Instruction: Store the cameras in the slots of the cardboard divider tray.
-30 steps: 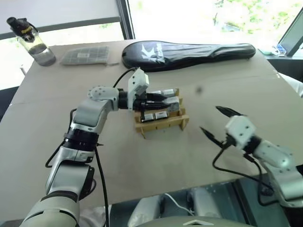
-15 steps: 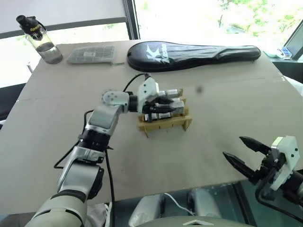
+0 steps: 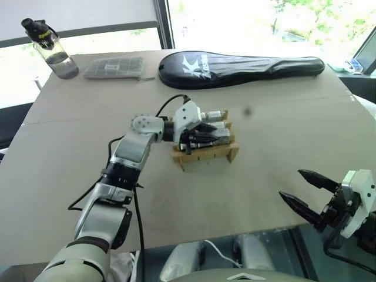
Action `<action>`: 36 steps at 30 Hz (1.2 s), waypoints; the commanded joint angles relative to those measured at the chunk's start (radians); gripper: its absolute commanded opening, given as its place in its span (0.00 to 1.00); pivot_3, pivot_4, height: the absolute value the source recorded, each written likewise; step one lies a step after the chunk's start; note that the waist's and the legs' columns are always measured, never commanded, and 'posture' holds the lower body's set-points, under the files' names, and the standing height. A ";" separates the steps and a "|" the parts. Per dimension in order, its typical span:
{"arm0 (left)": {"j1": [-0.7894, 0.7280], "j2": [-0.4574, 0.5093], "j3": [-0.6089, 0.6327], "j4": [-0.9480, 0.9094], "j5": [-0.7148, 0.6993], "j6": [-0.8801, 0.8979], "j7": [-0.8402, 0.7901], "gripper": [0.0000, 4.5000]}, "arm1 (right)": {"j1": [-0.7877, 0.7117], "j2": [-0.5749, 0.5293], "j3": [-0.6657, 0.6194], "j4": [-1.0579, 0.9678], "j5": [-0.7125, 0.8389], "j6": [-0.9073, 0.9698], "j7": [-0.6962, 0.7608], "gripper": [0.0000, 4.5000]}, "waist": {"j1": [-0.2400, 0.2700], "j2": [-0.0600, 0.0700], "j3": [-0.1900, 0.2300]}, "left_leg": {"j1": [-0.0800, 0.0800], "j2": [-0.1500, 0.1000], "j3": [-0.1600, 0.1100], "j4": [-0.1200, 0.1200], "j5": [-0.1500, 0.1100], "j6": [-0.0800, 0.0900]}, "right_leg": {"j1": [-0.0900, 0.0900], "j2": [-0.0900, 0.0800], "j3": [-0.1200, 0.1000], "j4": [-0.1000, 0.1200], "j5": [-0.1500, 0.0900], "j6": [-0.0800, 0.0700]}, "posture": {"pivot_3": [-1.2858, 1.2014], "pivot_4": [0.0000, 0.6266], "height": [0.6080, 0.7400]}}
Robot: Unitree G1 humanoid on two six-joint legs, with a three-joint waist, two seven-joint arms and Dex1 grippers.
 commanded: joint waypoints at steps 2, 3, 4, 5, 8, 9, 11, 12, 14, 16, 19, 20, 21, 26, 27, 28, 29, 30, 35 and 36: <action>0.004 0.014 -0.003 -0.015 0.012 0.005 -0.001 0.17 | 0.005 0.003 -0.019 0.009 -0.004 -0.036 0.019 0.98 | 0.000 0.000 0.000 | 0.000 0.000 0.000 0.000 0.000 0.000 | 0.000 0.000 0.000 0.000 0.000 0.000 | 0.52 0.24 1.00; 0.005 0.014 -0.004 -0.018 0.013 0.012 -0.003 0.17 | 0.005 0.003 -0.018 0.011 -0.006 -0.039 0.020 0.98 | -0.001 0.000 0.000 | 0.000 0.000 0.000 0.000 0.000 0.000 | 0.000 0.000 0.000 0.000 0.000 0.000 | 0.52 0.24 1.00; 0.004 0.007 -0.006 -0.016 0.022 0.016 0.013 0.17 | 0.003 0.003 -0.017 0.012 -0.007 -0.041 0.019 0.98 | -0.001 0.000 0.000 | 0.000 0.000 0.000 0.000 0.000 0.000 | 0.000 0.000 0.000 0.000 0.000 0.000 | 0.52 0.24 1.00; 0.003 0.001 -0.008 -0.014 0.030 0.013 0.024 0.17 | 0.002 0.004 -0.018 0.013 -0.007 -0.042 0.018 0.98 | -0.001 0.000 0.000 | 0.000 0.000 0.000 0.000 0.000 0.000 | 0.000 0.000 0.000 0.000 0.000 0.000 | 0.52 0.24 1.00; 0.009 -0.009 -0.016 -0.026 0.035 0.020 0.032 0.17 | -0.006 0.003 -0.015 0.008 -0.005 -0.038 0.010 0.98 | -0.001 0.000 0.000 | 0.000 0.000 0.000 0.000 0.000 0.000 | 0.000 0.000 0.000 0.000 0.000 0.000 | 0.52 0.24 1.00; 0.012 -0.009 -0.019 -0.032 0.034 0.025 0.030 0.17 | -0.007 0.003 -0.015 0.006 -0.005 -0.036 0.008 0.98 | -0.001 0.000 0.000 | 0.000 0.000 0.000 0.000 0.000 0.000 | 0.000 0.000 0.000 0.000 0.000 0.000 | 0.52 0.24 1.00; 0.019 -0.008 -0.025 -0.044 0.036 0.030 0.033 0.17 | -0.011 0.002 -0.014 0.001 -0.003 -0.032 0.001 0.98 | 0.000 0.000 0.000 | 0.000 0.000 0.000 0.000 0.000 0.000 | 0.000 0.000 0.000 0.000 0.000 0.000 | 0.52 0.24 1.00; 0.022 -0.006 -0.026 -0.049 0.034 0.037 0.033 0.17 | -0.013 0.001 -0.013 -0.002 -0.001 -0.029 -0.002 0.98 | 0.000 0.000 0.000 | 0.000 0.000 0.000 0.000 0.000 0.000 | 0.000 0.000 0.000 0.000 0.000 0.000 | 0.52 0.24 1.00; 0.033 0.003 -0.026 -0.080 0.011 0.069 0.012 0.17 | -0.015 0.000 -0.013 -0.007 0.001 -0.026 -0.009 0.98 | 0.000 0.000 0.000 | 0.000 0.000 0.000 0.000 0.000 0.000 | 0.000 0.000 0.000 0.000 0.000 0.000 | 0.52 0.24 1.00; 0.043 0.009 -0.012 -0.119 -0.011 0.109 0.019 0.28 | -0.017 -0.001 -0.013 -0.011 0.001 -0.024 -0.014 1.00 | -0.001 0.000 0.000 | 0.000 0.000 0.000 0.000 0.000 0.000 | 0.000 0.000 0.000 0.000 0.000 0.000 | 0.52 0.24 1.00; 0.053 0.013 0.005 -0.149 -0.006 0.111 0.055 0.56 | -0.022 -0.002 -0.004 -0.014 0.000 -0.020 -0.022 1.00 | 0.000 0.000 0.000 | 0.000 0.000 0.000 0.000 0.000 0.000 | 0.000 0.000 0.000 0.000 0.000 0.000 | 0.52 0.24 1.00; 0.053 0.014 0.012 -0.150 0.004 0.093 0.074 0.68 | -0.025 -0.001 0.003 -0.015 0.000 -0.018 -0.025 1.00 | 0.000 0.000 0.000 | 0.000 0.000 0.000 0.000 0.000 0.000 | 0.000 0.000 0.000 0.000 0.000 0.000 | 0.52 0.24 1.00; 0.053 0.016 0.023 -0.154 0.003 0.084 0.086 0.78 | -0.028 -0.001 0.011 -0.015 -0.001 -0.017 -0.027 1.00 | 0.000 0.000 0.000 | 0.000 0.000 0.000 0.000 0.000 0.000 | 0.000 0.000 0.000 0.000 0.000 0.000 | 0.52 0.24 1.00; 0.075 0.034 0.134 -0.245 -0.095 0.157 0.129 0.99 | -0.052 -0.016 0.036 0.019 -0.019 -0.028 -0.004 1.00 | 0.000 0.000 0.000 | 0.000 0.000 0.000 0.000 0.000 0.000 | 0.000 0.000 0.000 0.000 0.000 0.000 | 0.52 0.24 1.00; 0.099 0.050 0.164 -0.287 -0.129 0.184 0.126 0.99 | -0.063 -0.018 0.040 0.039 -0.033 -0.039 0.004 1.00 | -0.004 0.000 0.000 | 0.000 0.000 0.000 0.000 0.000 0.000 | 0.000 0.000 0.000 0.000 0.000 0.000 | 0.52 0.24 1.00; 0.123 0.065 0.188 -0.329 -0.159 0.211 0.126 0.99 | -0.073 -0.019 0.042 0.058 -0.046 -0.050 0.012 1.00 | -0.004 0.000 0.000 | 0.000 0.000 0.000 0.000 0.000 0.000 | 0.000 0.000 0.001 0.000 0.000 0.000 | 0.52 0.24 1.00; 0.169 0.087 0.219 -0.378 -0.189 0.231 0.123 0.99 | -0.087 -0.020 0.044 0.087 -0.059 -0.060 0.021 1.00 | -0.005 0.000 0.000 | 0.000 0.000 0.000 0.000 0.000 0.000 | 0.000 0.000 0.001 0.000 0.000 0.000 | 0.52 0.24 1.00; 0.211 0.106 0.240 -0.417 -0.208 0.236 0.120 0.99 | -0.099 -0.021 0.044 0.111 -0.067 -0.064 0.027 1.00 | -0.012 0.000 0.000 | 0.000 0.000 0.000 0.000 0.000 0.000 | 0.000 0.000 0.001 0.000 0.000 0.000 | 0.52 0.24 1.00; 0.536 0.203 0.390 -0.612 -0.265 0.267 0.159 0.99 | -0.181 -0.032 0.081 0.253 -0.111 -0.101 0.081 1.00 | -0.015 0.001 -0.001 | 0.005 0.001 0.002 -0.003 0.000 0.000 | 0.003 0.000 0.002 -0.001 0.000 0.000 | 0.52 0.24 1.00; 0.597 0.218 0.416 -0.630 -0.259 0.249 0.160 0.99 | -0.193 -0.041 0.097 0.280 -0.141 -0.126 0.102 1.00 | -0.017 0.001 -0.001 | 0.005 0.001 0.002 -0.003 0.000 0.000 | 0.003 0.000 0.002 -0.001 0.000 0.000 | 0.52 0.24 1.00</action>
